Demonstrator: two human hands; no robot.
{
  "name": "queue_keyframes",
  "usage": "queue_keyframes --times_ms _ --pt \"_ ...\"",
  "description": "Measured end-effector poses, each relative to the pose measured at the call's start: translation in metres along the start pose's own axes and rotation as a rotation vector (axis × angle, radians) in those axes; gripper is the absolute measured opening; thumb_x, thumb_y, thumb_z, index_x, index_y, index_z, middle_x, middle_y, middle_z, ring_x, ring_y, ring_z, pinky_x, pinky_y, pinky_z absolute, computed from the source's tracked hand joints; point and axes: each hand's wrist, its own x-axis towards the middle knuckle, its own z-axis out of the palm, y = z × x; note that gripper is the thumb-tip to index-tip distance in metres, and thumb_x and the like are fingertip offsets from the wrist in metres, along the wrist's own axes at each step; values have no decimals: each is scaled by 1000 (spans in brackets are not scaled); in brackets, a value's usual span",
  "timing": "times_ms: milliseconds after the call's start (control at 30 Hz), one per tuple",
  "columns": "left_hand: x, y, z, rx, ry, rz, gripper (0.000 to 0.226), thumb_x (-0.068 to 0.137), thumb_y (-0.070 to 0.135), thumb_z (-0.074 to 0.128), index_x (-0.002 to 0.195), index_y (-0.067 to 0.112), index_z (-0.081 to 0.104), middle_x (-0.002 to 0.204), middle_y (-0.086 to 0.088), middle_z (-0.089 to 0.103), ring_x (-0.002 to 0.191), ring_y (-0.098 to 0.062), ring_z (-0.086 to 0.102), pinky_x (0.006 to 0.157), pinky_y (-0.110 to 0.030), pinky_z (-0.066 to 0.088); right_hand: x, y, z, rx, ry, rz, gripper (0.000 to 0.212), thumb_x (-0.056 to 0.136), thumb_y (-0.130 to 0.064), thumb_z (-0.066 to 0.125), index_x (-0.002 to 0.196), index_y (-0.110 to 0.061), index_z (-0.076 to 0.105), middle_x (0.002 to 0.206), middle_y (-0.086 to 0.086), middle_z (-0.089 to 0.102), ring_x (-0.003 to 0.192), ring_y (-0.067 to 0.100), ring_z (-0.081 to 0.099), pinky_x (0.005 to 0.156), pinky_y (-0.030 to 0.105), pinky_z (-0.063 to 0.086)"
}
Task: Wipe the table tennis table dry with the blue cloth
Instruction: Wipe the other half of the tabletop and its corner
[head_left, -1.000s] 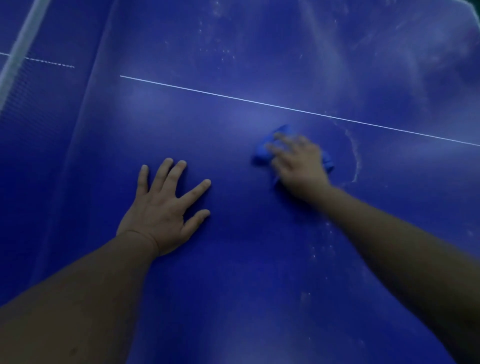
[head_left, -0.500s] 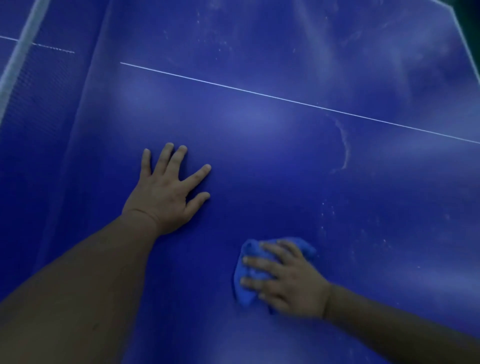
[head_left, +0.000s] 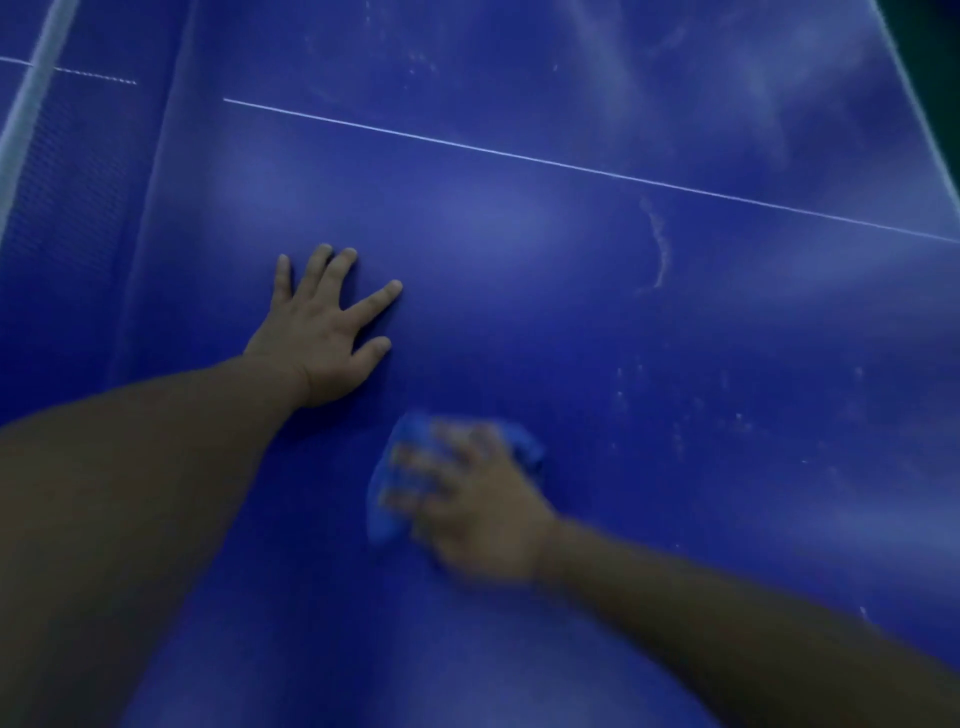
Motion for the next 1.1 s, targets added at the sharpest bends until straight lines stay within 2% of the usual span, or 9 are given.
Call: queue_keyframes --times_ms 167,233,367,433,600,700,833,967,1100 --pt "-42 33 11 -126 120 -68 68 95 56 19 158 30 24 166 -16 5 153 -31 -3 120 -57 -11 -30 0 4 -17 -13 -16 37 102 -41 46 137 -35 57 153 -2 45 135 36 45 103 56 40" --pt "-71 61 26 -134 154 -46 69 94 53 21 154 21 36 164 -18 17 152 -34 10 120 -61 -1 -12 68 -8 -113 155 375 37 99 -38 45 130 -29 64 145 5 55 120 40 55 91 56 47" --pt "-91 122 39 -132 178 -46 68 95 50 22 154 18 35 164 -13 22 153 -31 14 120 -63 7 -6 164 -41 -23 170 1050 46 104 -49 33 149 -43 41 163 -8 27 145 33 25 115 52 23" --pt "-91 141 42 -145 171 -110 71 96 50 17 157 17 26 166 -11 17 154 -29 8 122 -59 2 -1 151 -35 -51 129 1012 46 104 -47 36 149 -43 41 163 -8 27 145 35 25 113 52 23" --pt "-95 145 54 -74 97 -230 74 95 50 7 160 17 12 168 -11 2 154 -27 -7 121 -58 -4 -58 35 -4 -38 100 254 40 99 -44 45 137 -36 58 153 -4 47 135 39 42 101 54 37" --pt "-92 149 56 -30 101 -232 72 96 52 11 160 18 14 167 -13 5 154 -28 -5 121 -61 0 -80 64 -10 -8 40 -1 40 101 -45 46 140 -39 53 154 -6 46 136 36 43 104 51 34" --pt "-90 148 56 -30 141 -221 73 97 58 20 157 16 28 164 -15 18 153 -30 7 120 -63 7 -19 191 -19 -136 161 320 41 98 -46 43 135 -35 59 146 5 55 118 47 55 94 54 42" --pt "-89 149 57 -8 147 -224 72 98 60 22 156 17 29 164 -15 19 153 -29 8 119 -64 12 45 274 -47 -132 203 705 51 98 -52 30 143 -39 50 158 -3 38 139 40 34 109 52 27" --pt "-90 147 56 -17 135 -231 72 98 60 20 157 19 25 165 -13 14 154 -27 2 121 -62 7 72 255 -50 -76 166 680 45 102 -47 36 144 -41 48 160 -5 34 142 39 29 110 53 23"
